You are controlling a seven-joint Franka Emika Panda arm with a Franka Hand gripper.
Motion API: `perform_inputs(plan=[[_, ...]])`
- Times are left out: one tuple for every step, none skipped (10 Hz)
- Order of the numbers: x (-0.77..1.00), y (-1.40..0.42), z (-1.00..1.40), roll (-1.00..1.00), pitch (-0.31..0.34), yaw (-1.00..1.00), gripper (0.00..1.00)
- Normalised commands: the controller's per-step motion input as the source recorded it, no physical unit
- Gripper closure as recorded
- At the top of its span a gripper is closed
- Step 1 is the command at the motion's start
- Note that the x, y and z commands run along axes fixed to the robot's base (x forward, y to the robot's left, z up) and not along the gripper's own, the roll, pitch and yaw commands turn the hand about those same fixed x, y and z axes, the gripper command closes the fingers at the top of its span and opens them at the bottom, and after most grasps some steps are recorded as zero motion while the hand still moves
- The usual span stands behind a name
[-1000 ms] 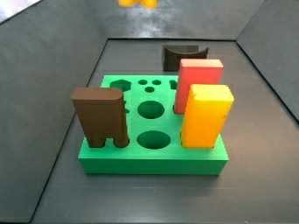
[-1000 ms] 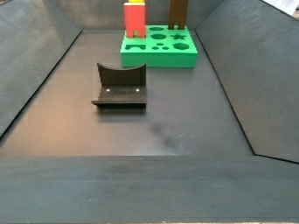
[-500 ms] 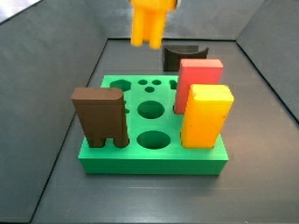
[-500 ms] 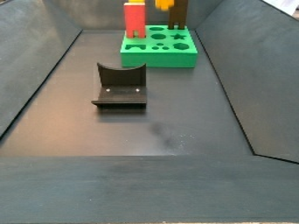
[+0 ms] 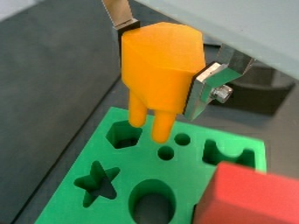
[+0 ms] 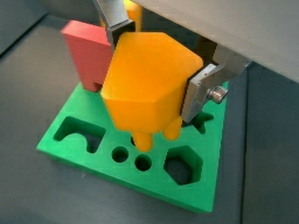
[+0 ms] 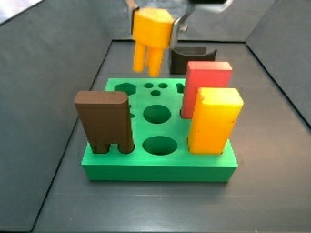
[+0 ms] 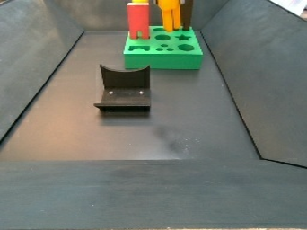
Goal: Pick up the 3 prong object. Move up. Rotate the 3 prong object. Place the 3 prong object on the fixture. Regrasp the 3 prong object. Move to above the board. Insert the 3 prong object.
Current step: Insert the 3 prong object.
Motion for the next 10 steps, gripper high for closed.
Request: perform_inputs(plan=[[-0.06,0.0,-0.4,-0.16,-0.209,-0.89,1.0],[-0.05,0.0,-0.27,-0.15,-0.206,-0.87,1.0],[0.0,0.01,-0.08,-0.22,-0.144,-0.71,1.0],[0.0,0.14,-0.05,-0.14,-0.104,-0.67,1.0],[0.0,0.25,-0.1,-0.02,-0.031,-0.69,1.0],[0.0,0.21,-0.17,0.0,0.0,-0.77,1.0],[0.01,0.15,-0.23,0.0,0.0,-0.83,1.0],[0.06,0.06,-0.33,-0.04,0.0,-0.9,1.0],[0.14,0.0,-0.28,-0.17,-0.05,-0.88,1.0],[0.18,0.03,-0.22,-0.35,-0.14,-0.67,1.0]])
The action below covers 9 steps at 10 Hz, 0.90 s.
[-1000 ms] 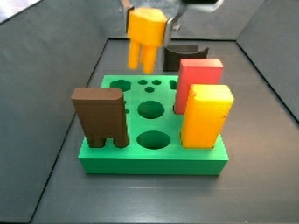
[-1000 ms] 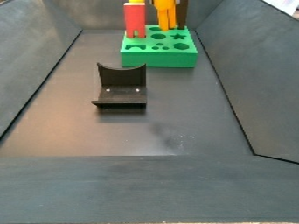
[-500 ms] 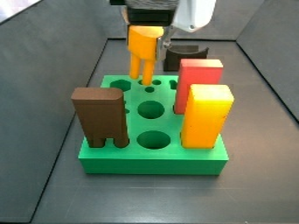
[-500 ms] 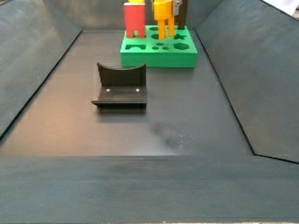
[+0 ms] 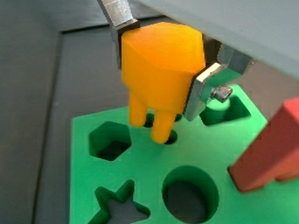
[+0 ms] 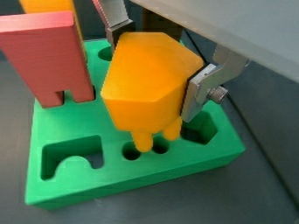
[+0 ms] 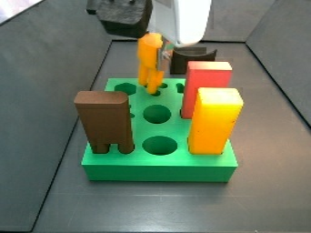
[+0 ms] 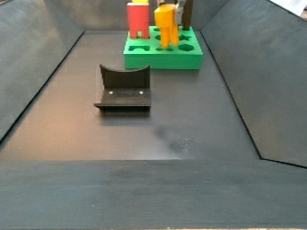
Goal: Pick up the 3 prong object. Move up. Rotate the 3 prong object. Place the 3 prong object on the fixture. Regrasp the 3 prong object. Move to above the board. Insert the 3 prong object.
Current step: Insert the 3 prong object.
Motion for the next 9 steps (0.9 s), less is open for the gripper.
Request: perform_inputs(plan=[[0.17,0.11,-0.18,-0.4,-0.184,-0.55,1.0],[0.09,0.25,-0.16,-0.4,-0.194,-0.39,1.0],[0.0,0.29,-0.13,-0.3,-0.153,-0.34,1.0],[-0.27,0.26,-0.16,-0.14,-0.137,-0.29,1.0],[-0.38,0.14,-0.45,-0.06,-0.179,-0.22,1.0],[-0.52,0.0,-0.73,0.0,-0.274,-0.17,1.0],[-0.36,0.0,-0.73,0.04,-0.281,-0.09,1.0],[0.0,-0.07,-0.65,0.11,-0.153,-0.08,1.0],[0.03,-0.21,-0.44,0.23,-0.036,-0.01,1.0]])
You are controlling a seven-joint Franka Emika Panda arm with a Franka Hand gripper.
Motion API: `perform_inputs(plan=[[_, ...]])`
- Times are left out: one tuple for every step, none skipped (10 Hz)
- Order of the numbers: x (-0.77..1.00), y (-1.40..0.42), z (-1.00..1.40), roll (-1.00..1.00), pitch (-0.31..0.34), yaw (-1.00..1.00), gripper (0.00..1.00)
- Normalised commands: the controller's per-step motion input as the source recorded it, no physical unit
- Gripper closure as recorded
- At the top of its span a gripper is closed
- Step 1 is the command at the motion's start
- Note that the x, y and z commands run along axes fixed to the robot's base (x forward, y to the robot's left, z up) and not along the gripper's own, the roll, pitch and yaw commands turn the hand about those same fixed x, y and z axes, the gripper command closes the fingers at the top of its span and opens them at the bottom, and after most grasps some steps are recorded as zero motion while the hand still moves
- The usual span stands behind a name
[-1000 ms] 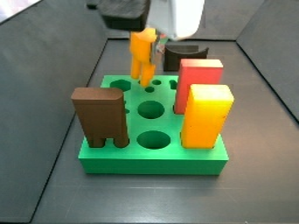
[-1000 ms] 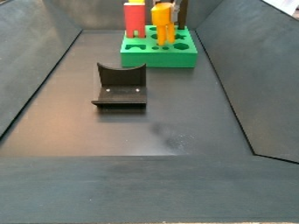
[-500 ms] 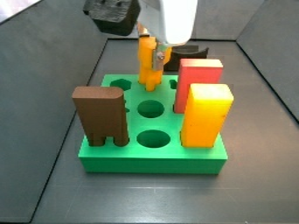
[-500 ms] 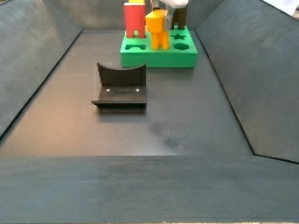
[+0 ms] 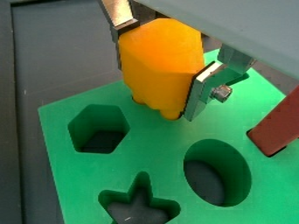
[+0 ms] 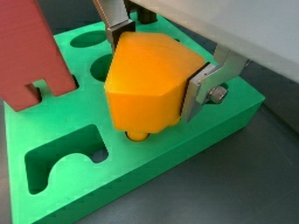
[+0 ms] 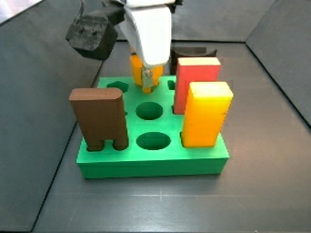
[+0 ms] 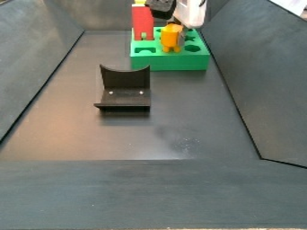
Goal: Pick up the 3 prong object. Move up. Rotate the 3 prong object. Place the 3 prong object on the fixture. Regrasp the 3 prong object. Move to above the board. Insert the 3 prong object.
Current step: Insert the 3 prong object.
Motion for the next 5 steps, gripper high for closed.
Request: perform_inputs(plan=[[0.41,-0.31,-0.16,0.3,0.113,-0.07,1.0],[0.42,-0.29,-0.13,0.16,0.073,-0.13,1.0],[0.56,-0.34,-0.19,0.21,0.154,-0.15,1.0],[0.38,0.0,-0.21,0.0,0.067,-0.19,1.0],[0.0,-0.12,0.11,0.19,0.026,0.0,1.0]])
